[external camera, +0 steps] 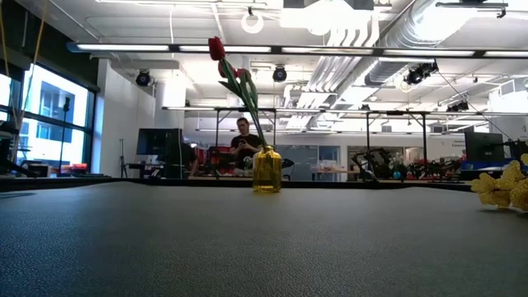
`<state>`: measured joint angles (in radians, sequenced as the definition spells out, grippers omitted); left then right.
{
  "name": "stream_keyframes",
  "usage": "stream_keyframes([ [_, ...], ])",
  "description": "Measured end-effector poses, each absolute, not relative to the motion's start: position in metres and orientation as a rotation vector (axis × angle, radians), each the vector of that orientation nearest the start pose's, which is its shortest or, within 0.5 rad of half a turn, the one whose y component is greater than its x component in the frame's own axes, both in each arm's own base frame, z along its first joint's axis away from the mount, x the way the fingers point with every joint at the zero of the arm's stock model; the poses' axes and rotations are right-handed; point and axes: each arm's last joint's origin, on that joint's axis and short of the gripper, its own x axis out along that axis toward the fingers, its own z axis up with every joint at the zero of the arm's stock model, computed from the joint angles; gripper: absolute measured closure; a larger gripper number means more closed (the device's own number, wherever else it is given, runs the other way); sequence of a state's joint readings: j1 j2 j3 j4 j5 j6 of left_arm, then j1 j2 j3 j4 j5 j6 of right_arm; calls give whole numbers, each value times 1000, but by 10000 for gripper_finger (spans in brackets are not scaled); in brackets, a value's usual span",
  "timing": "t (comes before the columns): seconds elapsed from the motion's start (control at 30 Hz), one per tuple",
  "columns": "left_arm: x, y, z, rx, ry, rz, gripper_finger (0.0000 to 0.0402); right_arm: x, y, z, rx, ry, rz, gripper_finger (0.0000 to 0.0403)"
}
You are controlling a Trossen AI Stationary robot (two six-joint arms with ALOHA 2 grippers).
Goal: Sort flowers into vase by color
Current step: Put the white flowers into the green vase
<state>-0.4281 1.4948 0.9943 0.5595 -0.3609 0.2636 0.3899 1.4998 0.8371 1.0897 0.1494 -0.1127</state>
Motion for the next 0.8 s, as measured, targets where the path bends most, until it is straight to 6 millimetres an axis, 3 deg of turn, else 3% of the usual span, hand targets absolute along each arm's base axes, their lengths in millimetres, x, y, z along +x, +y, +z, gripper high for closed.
stream_keyframes([
  [0.3, 317, -119, 312, 228, -116, -103, 265, 299, 112, 303, -1, -425, 197, 403],
  [0.63, 323, -104, 313, 229, -121, -70, 268, 300, 108, 303, -5, -422, 184, 403],
  [0.8, 323, -102, 315, 229, -147, -125, 289, 301, 108, 303, -6, -420, 185, 403],
])
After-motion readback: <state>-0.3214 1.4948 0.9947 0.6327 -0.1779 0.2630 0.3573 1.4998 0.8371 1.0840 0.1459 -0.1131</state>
